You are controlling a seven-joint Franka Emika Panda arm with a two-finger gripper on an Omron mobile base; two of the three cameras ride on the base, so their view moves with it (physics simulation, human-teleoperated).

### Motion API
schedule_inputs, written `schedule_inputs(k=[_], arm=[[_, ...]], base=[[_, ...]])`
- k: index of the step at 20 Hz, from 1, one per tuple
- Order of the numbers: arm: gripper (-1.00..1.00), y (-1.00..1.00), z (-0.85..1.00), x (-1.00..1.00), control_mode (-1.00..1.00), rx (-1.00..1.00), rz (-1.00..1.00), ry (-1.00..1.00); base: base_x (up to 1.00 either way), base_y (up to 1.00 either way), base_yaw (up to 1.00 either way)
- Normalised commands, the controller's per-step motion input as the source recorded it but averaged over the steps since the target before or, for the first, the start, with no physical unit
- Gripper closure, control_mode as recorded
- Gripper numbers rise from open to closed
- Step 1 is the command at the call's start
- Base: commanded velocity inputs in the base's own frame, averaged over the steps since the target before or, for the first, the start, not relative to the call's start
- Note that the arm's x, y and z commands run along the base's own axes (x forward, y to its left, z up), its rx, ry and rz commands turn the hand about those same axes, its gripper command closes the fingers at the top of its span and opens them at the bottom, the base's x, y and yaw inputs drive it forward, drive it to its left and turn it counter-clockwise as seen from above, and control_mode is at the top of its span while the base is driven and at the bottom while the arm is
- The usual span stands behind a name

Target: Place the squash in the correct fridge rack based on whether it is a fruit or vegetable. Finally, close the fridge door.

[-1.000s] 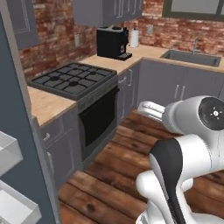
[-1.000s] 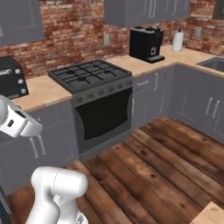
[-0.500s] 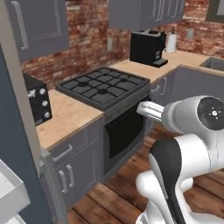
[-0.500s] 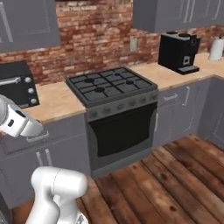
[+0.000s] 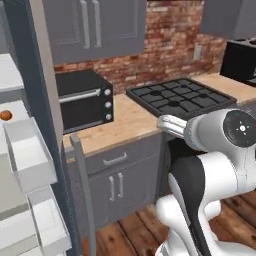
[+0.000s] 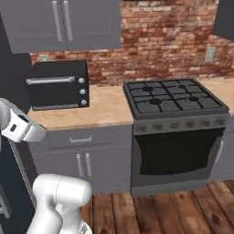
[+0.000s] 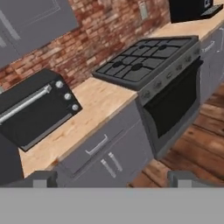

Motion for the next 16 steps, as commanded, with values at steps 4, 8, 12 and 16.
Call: schedule_inputs(k=[4,8,12,16], arm=[[-1.0,0.0,0.0,0.0,1.0,0.0,0.0,0.0],[-1.0,0.0,0.0,0.0,1.0,0.0,0.0,0.0],[-1.0,0.0,0.0,0.0,1.0,0.0,0.0,0.0],[-1.0,0.0,0.0,0.0,1.0,0.0,0.0,0.0]], base=[[0.48,-0.11,0.65],[0.59,-0.44,0.59],[0.56,-0.57,0.52],[0.02,-0.37,0.44]])
